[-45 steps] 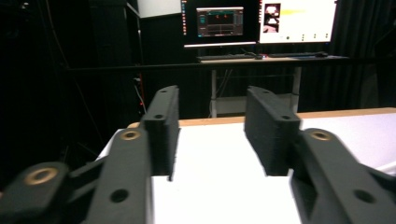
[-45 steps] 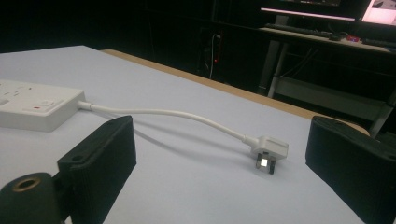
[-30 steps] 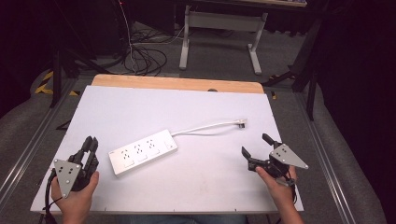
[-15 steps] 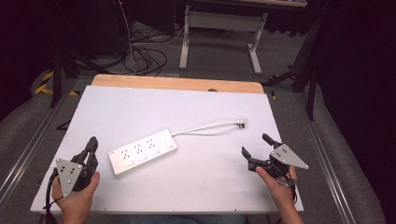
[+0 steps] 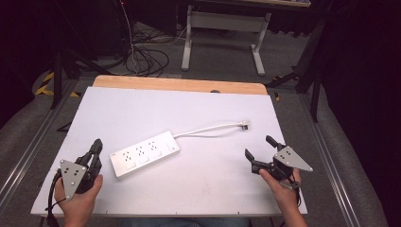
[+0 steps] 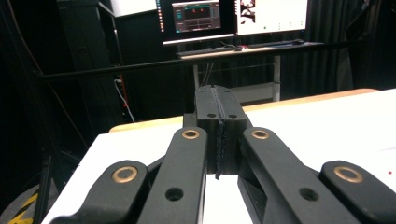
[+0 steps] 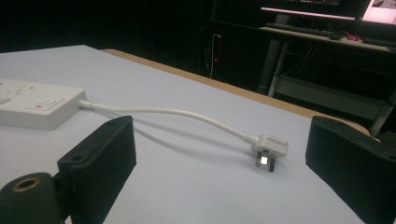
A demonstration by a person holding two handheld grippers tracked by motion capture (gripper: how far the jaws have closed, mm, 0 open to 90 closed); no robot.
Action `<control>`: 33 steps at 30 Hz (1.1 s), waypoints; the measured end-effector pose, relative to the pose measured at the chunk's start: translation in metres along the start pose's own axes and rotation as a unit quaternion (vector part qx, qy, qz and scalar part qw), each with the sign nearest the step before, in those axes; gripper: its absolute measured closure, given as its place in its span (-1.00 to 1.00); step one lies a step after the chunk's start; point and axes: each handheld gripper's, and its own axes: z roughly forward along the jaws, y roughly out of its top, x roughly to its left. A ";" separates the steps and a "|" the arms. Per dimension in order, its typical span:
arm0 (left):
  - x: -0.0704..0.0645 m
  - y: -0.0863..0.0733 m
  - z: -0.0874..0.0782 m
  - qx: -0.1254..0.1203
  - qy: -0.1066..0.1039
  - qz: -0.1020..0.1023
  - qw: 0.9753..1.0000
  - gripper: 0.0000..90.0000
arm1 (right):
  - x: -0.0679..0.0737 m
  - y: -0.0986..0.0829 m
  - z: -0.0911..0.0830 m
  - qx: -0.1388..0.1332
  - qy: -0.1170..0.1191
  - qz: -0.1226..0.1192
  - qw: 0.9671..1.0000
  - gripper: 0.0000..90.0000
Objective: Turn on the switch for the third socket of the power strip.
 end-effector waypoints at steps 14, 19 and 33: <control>-0.007 0.001 0.006 0.014 -0.026 0.013 0.999 1.00 | -0.001 -0.001 -0.004 0.001 -0.006 0.001 1.000 -0.80; -0.009 0.001 0.009 0.022 -0.041 0.015 0.999 1.00 | -0.002 -0.002 -0.006 0.003 -0.009 0.001 1.000 -0.80; -0.019 0.006 0.015 0.083 -0.108 0.035 0.990 1.00 | -0.003 -0.002 -0.010 0.002 -0.014 0.003 1.000 -0.80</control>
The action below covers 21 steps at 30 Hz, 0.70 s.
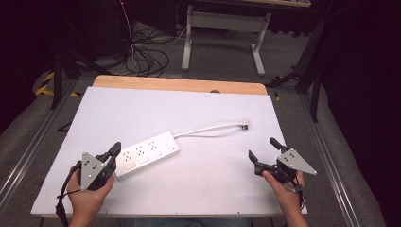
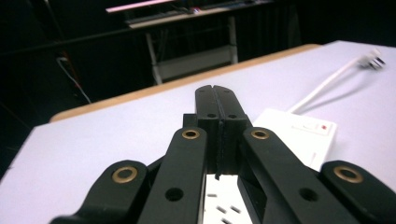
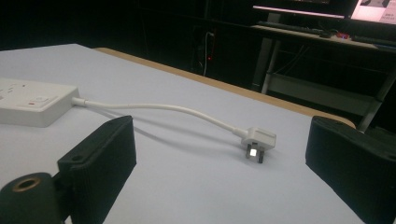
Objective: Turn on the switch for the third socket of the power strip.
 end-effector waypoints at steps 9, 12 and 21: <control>-0.003 0.000 0.004 0.038 -0.029 0.001 0.999 1.00 | -0.001 0.000 -0.001 0.001 -0.002 0.001 1.000 -0.80; -0.004 0.000 0.006 0.049 -0.037 0.003 0.998 1.00 | -0.001 0.000 -0.002 0.001 -0.003 0.001 1.000 -0.80; -0.008 -0.001 0.010 0.082 -0.061 0.006 0.995 1.00 | 0.000 0.000 -0.002 0.001 -0.004 0.000 1.000 -0.80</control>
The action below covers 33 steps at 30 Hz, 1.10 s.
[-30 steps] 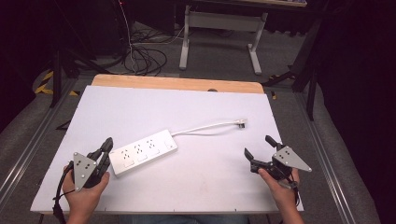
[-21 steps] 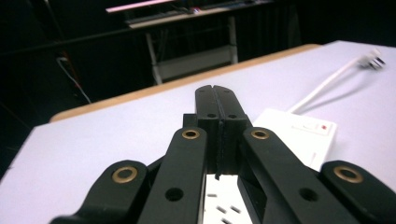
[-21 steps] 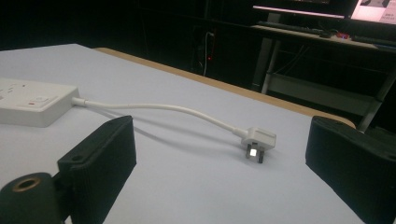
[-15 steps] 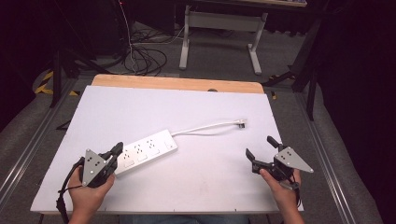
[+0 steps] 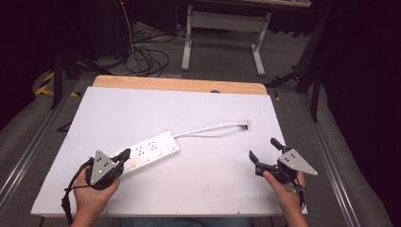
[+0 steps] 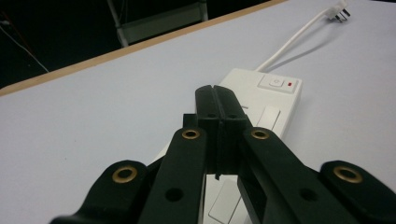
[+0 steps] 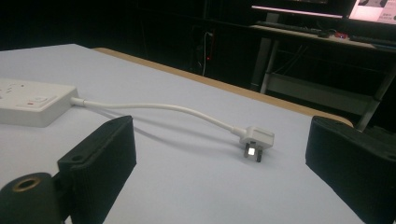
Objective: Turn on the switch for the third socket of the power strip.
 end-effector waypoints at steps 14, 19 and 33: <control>-0.005 -0.001 0.012 0.087 -0.029 0.026 0.995 1.00 | 0.000 0.000 0.000 0.000 0.000 0.000 1.000 -0.80; -0.005 -0.001 0.015 0.112 -0.030 0.029 0.993 1.00 | 0.000 0.000 0.000 0.000 0.000 -0.001 1.000 -0.80; -0.005 -0.004 0.020 0.143 -0.043 0.029 0.988 1.00 | 0.000 0.000 0.000 0.000 0.001 0.000 1.000 -0.80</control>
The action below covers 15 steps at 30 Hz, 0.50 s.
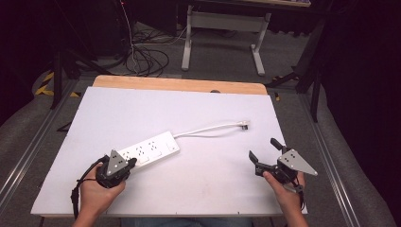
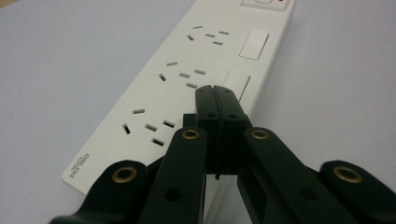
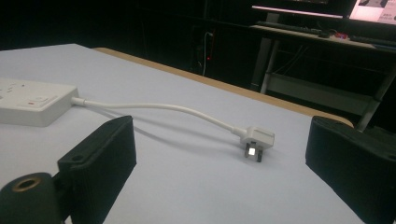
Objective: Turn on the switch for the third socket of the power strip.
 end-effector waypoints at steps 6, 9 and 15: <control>0.001 -0.001 0.001 0.006 -0.001 0.002 1.000 1.00 | 0.000 0.000 0.000 0.000 0.000 0.000 1.000 -0.80; 0.001 -0.001 0.001 0.006 -0.002 0.003 1.000 1.00 | 0.000 0.000 0.000 0.000 0.000 0.000 1.000 -0.80; 0.000 0.000 0.002 0.008 -0.003 0.002 1.000 1.00 | 0.000 0.000 0.000 0.000 0.000 0.000 1.000 -0.80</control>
